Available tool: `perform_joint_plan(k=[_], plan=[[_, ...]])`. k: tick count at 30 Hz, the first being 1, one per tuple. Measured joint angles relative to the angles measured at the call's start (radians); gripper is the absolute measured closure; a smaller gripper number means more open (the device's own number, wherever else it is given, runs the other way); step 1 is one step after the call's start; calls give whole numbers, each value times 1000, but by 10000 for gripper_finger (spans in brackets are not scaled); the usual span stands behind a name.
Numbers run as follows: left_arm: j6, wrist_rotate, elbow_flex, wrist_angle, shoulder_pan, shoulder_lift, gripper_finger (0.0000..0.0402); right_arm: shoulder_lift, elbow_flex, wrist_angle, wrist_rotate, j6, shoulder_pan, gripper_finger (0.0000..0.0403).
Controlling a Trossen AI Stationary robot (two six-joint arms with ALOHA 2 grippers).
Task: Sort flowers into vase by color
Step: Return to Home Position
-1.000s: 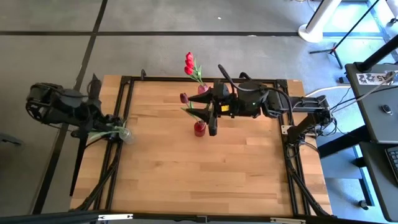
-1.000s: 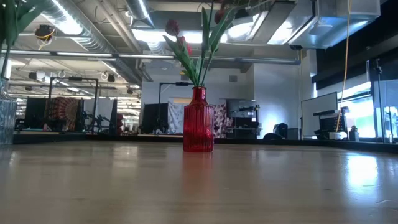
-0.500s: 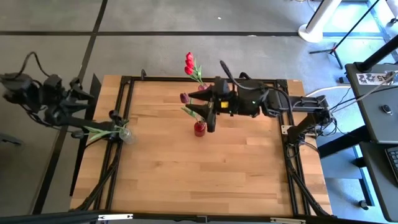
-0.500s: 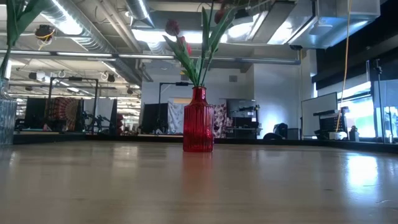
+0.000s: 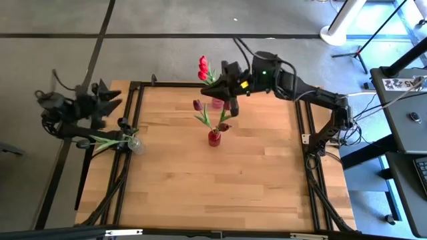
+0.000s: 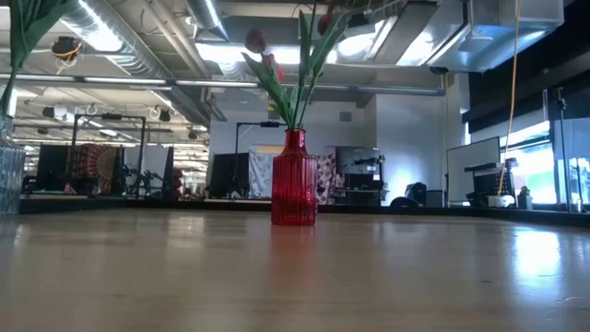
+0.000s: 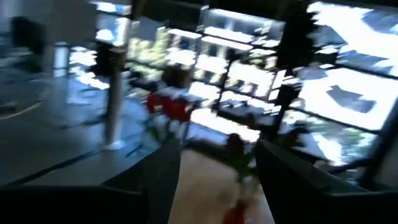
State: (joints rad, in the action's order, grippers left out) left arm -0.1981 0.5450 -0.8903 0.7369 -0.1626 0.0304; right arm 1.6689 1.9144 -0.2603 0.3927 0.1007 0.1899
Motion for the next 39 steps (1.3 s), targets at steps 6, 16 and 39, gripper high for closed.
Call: perform_joint_plan(k=[6,16,39], plan=[[-172,420,17,21,1,-8,198,-35,-195,99,79,34,96,374],[-451,888,108,48,1,-7,198,-240,-687,563,103,172,130,393],[-893,1026,547,-51,6,-7,198,-474,-927,663,72,242,-77,391]])
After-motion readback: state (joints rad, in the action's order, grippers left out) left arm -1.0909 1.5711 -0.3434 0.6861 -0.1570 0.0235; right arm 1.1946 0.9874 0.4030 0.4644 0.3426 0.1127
